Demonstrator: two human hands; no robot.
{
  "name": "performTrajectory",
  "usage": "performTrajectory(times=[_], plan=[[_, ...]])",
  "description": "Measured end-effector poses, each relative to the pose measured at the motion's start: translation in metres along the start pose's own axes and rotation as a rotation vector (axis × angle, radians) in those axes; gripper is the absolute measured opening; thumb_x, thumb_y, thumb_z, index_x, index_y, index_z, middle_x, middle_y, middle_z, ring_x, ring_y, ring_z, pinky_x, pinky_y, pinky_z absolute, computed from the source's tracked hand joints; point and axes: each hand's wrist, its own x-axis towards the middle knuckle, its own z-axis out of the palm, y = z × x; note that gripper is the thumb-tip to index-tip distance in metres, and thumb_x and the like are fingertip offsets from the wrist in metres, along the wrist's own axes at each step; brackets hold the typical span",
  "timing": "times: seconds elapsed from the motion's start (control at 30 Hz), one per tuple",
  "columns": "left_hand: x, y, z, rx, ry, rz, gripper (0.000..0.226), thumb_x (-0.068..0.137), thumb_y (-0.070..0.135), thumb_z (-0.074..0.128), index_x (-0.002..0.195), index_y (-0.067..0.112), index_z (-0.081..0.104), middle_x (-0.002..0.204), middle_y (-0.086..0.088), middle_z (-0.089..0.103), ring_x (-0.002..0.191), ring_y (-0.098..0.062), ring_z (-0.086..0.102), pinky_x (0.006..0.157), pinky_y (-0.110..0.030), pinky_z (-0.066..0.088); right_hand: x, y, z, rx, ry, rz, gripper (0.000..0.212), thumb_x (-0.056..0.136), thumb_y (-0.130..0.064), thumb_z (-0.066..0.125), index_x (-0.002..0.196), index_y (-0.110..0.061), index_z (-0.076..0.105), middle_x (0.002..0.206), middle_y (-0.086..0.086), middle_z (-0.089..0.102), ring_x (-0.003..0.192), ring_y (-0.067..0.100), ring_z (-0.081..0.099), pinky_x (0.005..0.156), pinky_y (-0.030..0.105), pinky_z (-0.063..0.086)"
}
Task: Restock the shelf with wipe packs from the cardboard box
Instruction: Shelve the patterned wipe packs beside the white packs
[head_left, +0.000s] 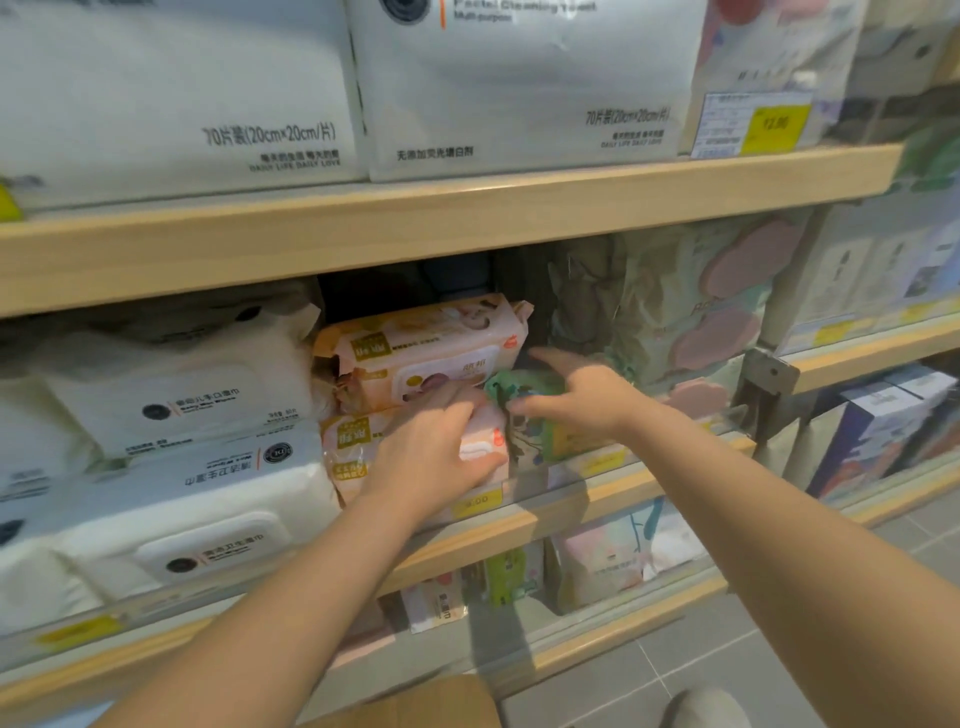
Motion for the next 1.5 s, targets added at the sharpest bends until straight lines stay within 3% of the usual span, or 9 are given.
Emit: performTrajectory(times=[0.2,0.37,0.53,0.63,0.77,1.1,1.17,1.23,1.5], plan=[[-0.019,-0.067,-0.042,0.150,0.341,-0.135,0.054,0.068,0.061,0.048,0.098,0.018,0.061,0.093,-0.007,0.063,0.087,-0.031,0.056,0.074,-0.037,0.039,0.028,-0.028,0.016,0.430,0.238,0.154,0.105,0.071,-0.037,0.080,0.149,-0.013,0.013,0.145,0.006,0.040,0.132,0.026,0.041,0.103,0.031,0.037],[-0.020,-0.075,-0.027,0.049,0.027,-0.267,0.058,0.084,0.053,0.053,0.129,0.017,0.045,0.117,-0.009,0.061,0.097,-0.032,0.057,0.083,-0.038,0.047,0.049,-0.049,0.027,0.380,0.232,0.174,0.086,0.076,-0.045,0.073,0.143,-0.013,0.029,0.140,0.010,0.045,0.125,0.029,0.046,0.097,0.034,0.039],[-0.013,-0.076,-0.032,0.052,0.079,-0.260,0.086,0.079,0.057,0.057,0.145,0.026,0.010,0.123,-0.009,0.056,0.107,-0.034,0.053,0.091,-0.038,0.044,0.057,-0.057,0.038,0.276,0.200,0.200,0.081,0.071,-0.065,0.064,0.131,-0.012,0.047,0.125,0.012,0.056,0.109,0.028,0.056,0.092,0.041,0.048],[-0.017,-0.074,-0.033,0.045,-0.086,-0.376,0.031,0.082,0.060,0.050,0.092,0.030,0.049,0.115,-0.005,0.062,0.101,-0.028,0.057,0.092,-0.037,0.046,0.055,-0.056,0.039,0.258,0.212,0.209,0.089,0.072,-0.065,0.064,0.139,-0.012,0.039,0.134,0.014,0.050,0.117,0.030,0.052,0.097,0.039,0.045],[-0.022,-0.069,-0.035,0.021,-0.237,-0.482,0.054,0.083,0.067,0.042,0.063,0.018,0.052,0.085,-0.003,0.059,0.087,-0.025,0.056,0.080,-0.030,0.043,0.053,-0.052,0.039,0.415,0.218,0.160,0.090,0.075,-0.055,0.068,0.146,-0.017,0.026,0.145,0.008,0.040,0.128,0.027,0.043,0.099,0.033,0.037],[-0.009,-0.058,-0.044,-0.113,-0.309,-0.425,0.064,0.077,0.073,0.049,0.111,0.018,0.052,0.120,-0.009,0.058,0.105,-0.025,0.054,0.085,-0.029,0.041,0.057,-0.052,0.045,0.506,0.196,0.141,0.081,0.085,-0.058,0.055,0.148,-0.023,0.018,0.143,0.001,0.044,0.129,0.025,0.043,0.101,0.034,0.035],[0.002,-0.054,-0.040,-0.168,-0.113,-0.368,0.090,0.074,0.065,0.059,0.146,0.032,0.016,0.141,-0.011,0.041,0.122,-0.030,0.045,0.093,-0.035,0.041,0.062,-0.052,0.047,0.500,0.210,0.144,0.086,0.080,-0.066,0.054,0.148,-0.025,0.020,0.144,0.001,0.044,0.129,0.027,0.044,0.107,0.041,0.036],[0.009,-0.047,-0.038,-0.208,0.054,-0.347,0.102,0.073,0.060,0.059,0.145,0.042,-0.011,0.143,-0.012,0.033,0.127,-0.034,0.040,0.098,-0.039,0.040,0.066,-0.050,0.049,0.490,0.235,0.157,0.087,0.076,-0.070,0.053,0.146,-0.026,0.025,0.141,0.002,0.047,0.126,0.028,0.046,0.106,0.048,0.036],[0.029,-0.049,-0.022,-0.095,0.128,-0.402,0.093,0.079,0.053,0.052,0.149,0.032,-0.007,0.136,-0.022,0.032,0.120,-0.038,0.040,0.097,-0.036,0.037,0.080,-0.055,0.055,0.256,0.276,0.233,0.074,0.083,-0.068,0.045,0.139,-0.021,0.037,0.132,0.003,0.055,0.120,0.027,0.051,0.105,0.044,0.035]])
